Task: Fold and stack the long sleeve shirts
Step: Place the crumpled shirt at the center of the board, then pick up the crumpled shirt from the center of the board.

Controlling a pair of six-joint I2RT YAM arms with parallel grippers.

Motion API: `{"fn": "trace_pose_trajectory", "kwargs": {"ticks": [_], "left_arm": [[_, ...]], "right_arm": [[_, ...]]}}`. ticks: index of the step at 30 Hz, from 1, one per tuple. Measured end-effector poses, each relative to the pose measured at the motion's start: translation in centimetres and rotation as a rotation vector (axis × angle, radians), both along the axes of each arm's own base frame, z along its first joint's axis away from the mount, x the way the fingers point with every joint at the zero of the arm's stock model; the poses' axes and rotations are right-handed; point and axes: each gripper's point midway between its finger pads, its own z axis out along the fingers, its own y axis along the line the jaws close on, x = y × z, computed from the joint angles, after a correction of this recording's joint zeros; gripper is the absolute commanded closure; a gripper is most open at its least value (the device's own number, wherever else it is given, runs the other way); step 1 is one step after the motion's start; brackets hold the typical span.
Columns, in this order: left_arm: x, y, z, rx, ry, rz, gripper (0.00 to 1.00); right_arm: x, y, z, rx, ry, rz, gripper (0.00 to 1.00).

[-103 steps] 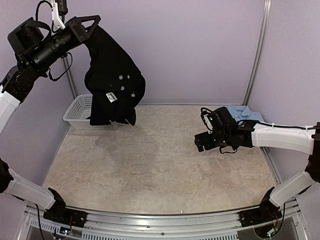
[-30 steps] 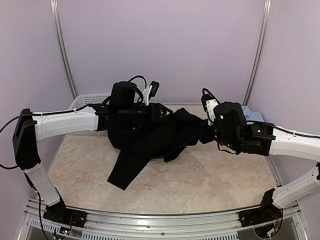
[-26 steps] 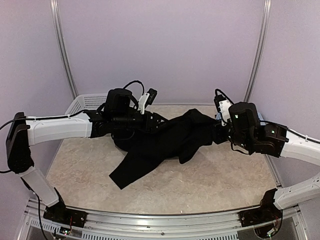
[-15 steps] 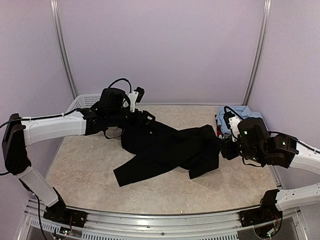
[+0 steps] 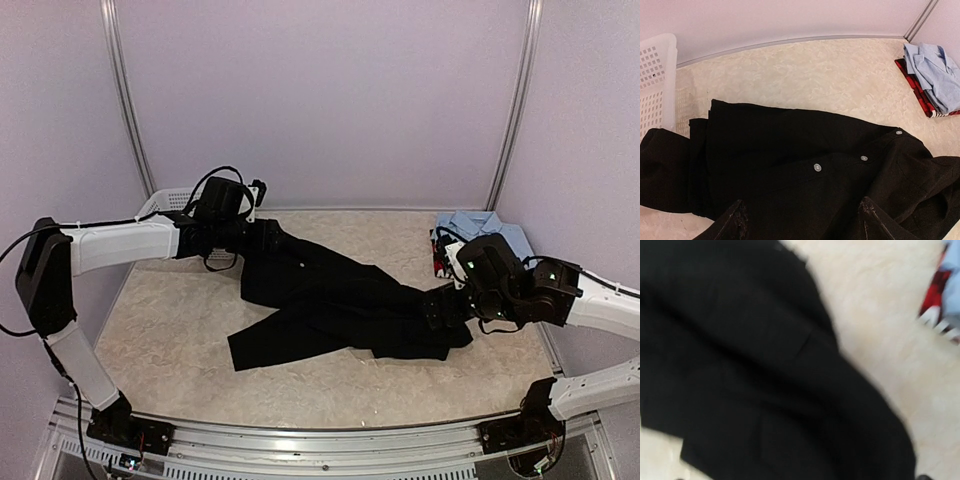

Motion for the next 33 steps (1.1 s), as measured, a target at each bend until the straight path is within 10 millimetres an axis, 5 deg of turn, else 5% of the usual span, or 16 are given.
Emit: {"fn": "trace_pose_trajectory", "kwargs": {"ticks": [4,6,12,16,20,22,24,29,33], "left_arm": [[0.0,0.1,0.0,-0.007,0.005,0.006,0.28],[0.0,0.0,-0.1,-0.014,0.010,0.006,0.28],[-0.3,-0.2,-0.1,-0.022,0.018,-0.004,0.26],[-0.3,-0.1,0.0,-0.022,0.015,-0.004,0.25],[-0.1,0.2,0.0,-0.020,0.014,0.001,0.25],[0.8,1.0,0.5,-0.019,0.020,0.017,0.25],[1.1,1.3,0.6,-0.013,0.025,0.023,0.25],[1.6,2.3,-0.2,0.001,0.061,0.060,0.25],[-1.6,3.8,-5.1,-0.005,0.186,0.086,0.25]], "right_arm": [[3.8,-0.8,2.4,0.008,-0.043,-0.101,0.09],[6.0,-1.1,2.0,-0.021,-0.040,-0.133,0.09],[8.1,-0.5,-4.5,-0.171,0.111,-0.055,0.06],[8.1,-0.2,-6.7,-0.189,0.183,0.018,0.10],[8.6,0.1,-7.9,-0.178,0.210,0.080,0.51],[8.4,0.9,-9.1,-0.174,0.240,0.151,0.81],[8.2,1.1,-9.3,-0.173,0.246,0.171,0.95],[7.0,1.5,-8.8,-0.127,0.257,0.211,1.00],[5.8,1.3,-7.9,-0.091,0.251,0.222,1.00]]}}
